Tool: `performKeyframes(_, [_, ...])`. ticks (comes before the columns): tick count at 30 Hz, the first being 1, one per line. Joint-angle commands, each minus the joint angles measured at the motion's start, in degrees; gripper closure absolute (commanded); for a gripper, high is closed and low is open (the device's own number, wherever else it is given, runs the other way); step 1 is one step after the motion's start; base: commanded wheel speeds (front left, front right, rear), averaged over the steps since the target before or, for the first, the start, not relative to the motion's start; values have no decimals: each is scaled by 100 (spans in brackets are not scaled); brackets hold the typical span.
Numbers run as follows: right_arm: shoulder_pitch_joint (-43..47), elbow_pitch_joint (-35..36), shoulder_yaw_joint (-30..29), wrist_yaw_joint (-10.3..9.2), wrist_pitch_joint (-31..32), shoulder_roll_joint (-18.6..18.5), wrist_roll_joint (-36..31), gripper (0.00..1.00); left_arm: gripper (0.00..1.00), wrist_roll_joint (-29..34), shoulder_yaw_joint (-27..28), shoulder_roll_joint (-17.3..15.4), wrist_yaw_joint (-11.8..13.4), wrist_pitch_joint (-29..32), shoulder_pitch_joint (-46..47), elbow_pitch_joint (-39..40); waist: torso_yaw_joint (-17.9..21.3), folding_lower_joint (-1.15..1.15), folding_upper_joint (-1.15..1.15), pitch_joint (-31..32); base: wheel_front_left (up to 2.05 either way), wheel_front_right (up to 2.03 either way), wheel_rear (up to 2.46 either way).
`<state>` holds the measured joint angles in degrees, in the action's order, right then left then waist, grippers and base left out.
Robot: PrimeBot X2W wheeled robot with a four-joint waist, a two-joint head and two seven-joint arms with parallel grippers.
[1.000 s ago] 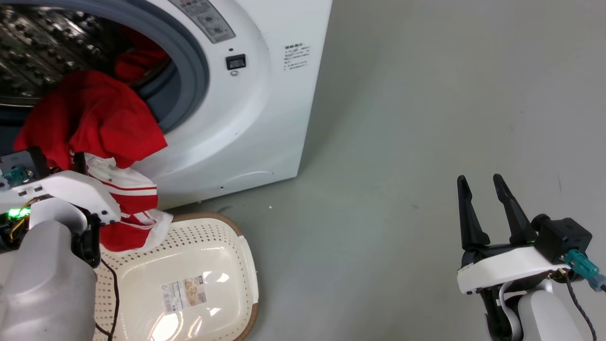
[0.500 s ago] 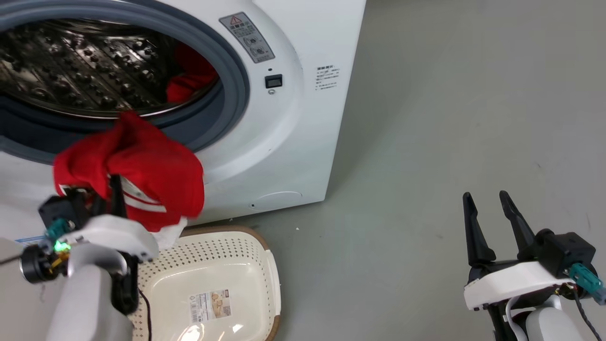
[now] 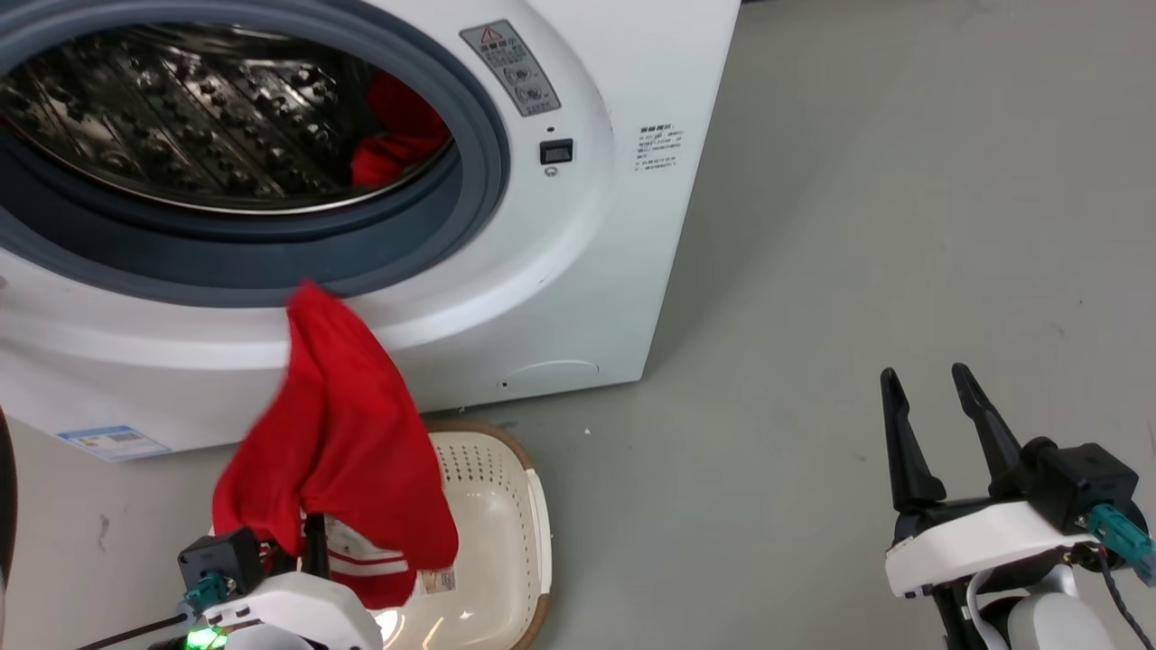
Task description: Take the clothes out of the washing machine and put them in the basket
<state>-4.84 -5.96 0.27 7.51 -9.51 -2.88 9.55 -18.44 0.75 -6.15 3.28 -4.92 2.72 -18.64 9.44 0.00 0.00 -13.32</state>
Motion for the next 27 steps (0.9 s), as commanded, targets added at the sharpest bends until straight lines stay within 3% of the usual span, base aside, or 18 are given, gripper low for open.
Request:
performKeyframes(1, [-61,40,11,-4,9,1,-5,0,100,-23,-3,7,30,-2,-12,-14,9,0,0,-113,0,0,0])
performKeyframes(15, [-625,132,186,-4,-153,1,163,0,100,-103,-55,-28,27,-289,1219,-1531,404,0,0,-1558,0,0,0])
performKeyframes(27, [-1188,-153,491,-4,-434,2,452,0,100,-151,46,-409,56,-557,2598,-3347,885,0,0,-2558,0,0,0])
